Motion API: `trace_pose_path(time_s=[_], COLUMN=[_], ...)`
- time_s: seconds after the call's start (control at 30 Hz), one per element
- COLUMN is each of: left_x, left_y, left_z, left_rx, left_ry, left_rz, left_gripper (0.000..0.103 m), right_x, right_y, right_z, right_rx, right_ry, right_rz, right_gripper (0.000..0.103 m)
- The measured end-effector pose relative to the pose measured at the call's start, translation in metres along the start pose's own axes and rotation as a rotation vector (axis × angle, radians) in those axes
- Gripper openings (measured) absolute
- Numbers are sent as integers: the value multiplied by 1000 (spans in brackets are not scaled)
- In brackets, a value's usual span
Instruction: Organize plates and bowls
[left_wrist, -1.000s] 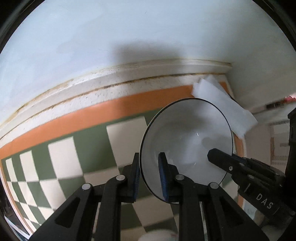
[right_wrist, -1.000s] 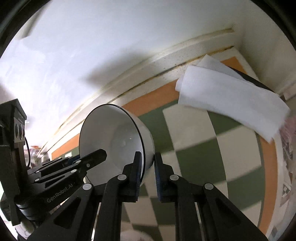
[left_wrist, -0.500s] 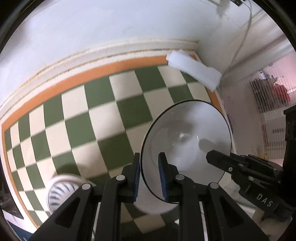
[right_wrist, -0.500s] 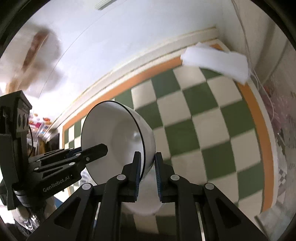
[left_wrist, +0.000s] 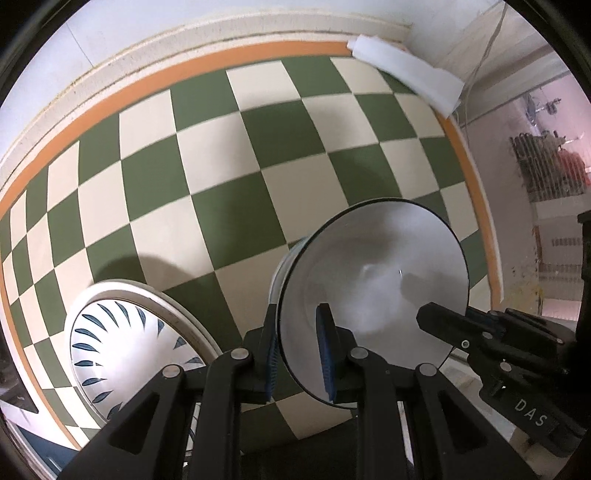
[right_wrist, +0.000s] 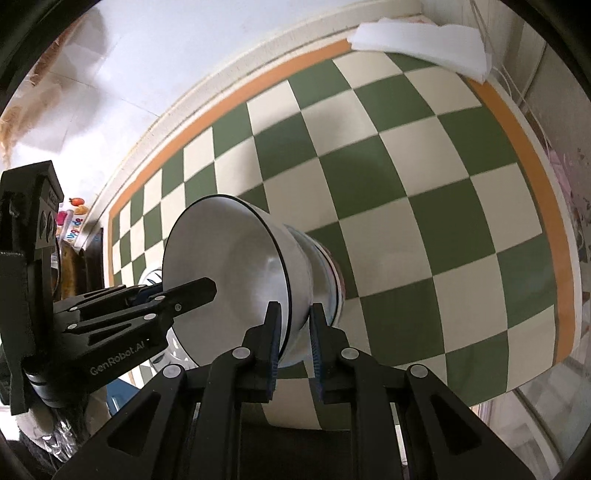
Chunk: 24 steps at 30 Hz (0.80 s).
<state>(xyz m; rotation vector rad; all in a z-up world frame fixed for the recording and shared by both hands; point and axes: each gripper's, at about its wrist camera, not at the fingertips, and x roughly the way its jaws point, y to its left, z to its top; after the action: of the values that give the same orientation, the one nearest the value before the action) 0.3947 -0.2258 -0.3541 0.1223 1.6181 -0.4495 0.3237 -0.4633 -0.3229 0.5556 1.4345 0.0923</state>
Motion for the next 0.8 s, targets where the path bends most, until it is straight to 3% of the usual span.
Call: trace_pose_path(time_s=[0.2,0.8], left_x=[11,11], left_y=[-2,-5], left_z=[-6,-13], left_rx=[10,17], left_ry=[43,33], left_rz=[13,74], left_gripper=[17,18], right_x=[9,10], right_y=[-5,-2], right_z=[-2,-5], right_rx=[12,18], right_ry=[22,28], right_rz=[-9,-28], right_gripper=[17,16])
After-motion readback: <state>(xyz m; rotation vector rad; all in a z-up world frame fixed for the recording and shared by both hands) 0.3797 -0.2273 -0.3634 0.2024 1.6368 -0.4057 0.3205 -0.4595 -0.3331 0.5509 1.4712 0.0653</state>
